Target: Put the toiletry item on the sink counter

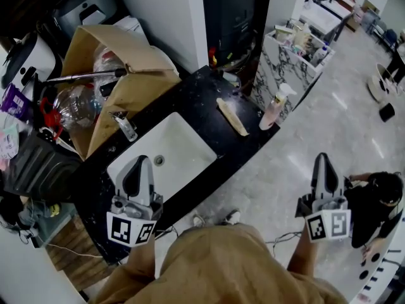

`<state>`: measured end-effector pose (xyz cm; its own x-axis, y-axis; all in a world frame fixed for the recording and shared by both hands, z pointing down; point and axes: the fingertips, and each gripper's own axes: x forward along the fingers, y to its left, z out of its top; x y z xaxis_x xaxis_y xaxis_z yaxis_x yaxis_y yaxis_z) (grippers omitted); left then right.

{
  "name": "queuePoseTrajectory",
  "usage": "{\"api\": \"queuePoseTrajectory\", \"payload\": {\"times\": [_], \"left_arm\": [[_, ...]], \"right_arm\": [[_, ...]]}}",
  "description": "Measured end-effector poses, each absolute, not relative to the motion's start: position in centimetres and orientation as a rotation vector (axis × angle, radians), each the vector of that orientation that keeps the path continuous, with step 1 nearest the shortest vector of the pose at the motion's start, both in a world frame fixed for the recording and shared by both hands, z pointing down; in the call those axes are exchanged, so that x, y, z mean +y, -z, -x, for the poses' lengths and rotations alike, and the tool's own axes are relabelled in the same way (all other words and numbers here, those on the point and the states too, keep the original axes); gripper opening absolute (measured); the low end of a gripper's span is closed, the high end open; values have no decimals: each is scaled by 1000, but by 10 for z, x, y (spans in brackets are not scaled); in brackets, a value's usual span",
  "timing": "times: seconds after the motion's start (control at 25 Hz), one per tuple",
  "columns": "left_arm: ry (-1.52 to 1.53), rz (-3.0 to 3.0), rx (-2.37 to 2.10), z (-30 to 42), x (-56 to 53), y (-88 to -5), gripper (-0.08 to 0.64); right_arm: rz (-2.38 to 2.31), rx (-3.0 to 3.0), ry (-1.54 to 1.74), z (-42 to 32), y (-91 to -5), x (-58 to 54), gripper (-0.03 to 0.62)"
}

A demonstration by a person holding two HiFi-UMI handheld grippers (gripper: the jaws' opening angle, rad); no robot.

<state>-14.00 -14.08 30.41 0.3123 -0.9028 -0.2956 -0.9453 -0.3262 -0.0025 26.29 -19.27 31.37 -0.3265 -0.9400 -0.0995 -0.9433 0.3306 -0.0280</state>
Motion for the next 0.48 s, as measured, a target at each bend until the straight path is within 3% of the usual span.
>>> {"api": "queuePoseTrajectory", "payload": {"times": [0.48], "left_arm": [[-366, 2406, 1691, 140, -148, -296, 3]], "right_arm": [[1742, 2522, -120, -250, -300, -203, 3]]}}
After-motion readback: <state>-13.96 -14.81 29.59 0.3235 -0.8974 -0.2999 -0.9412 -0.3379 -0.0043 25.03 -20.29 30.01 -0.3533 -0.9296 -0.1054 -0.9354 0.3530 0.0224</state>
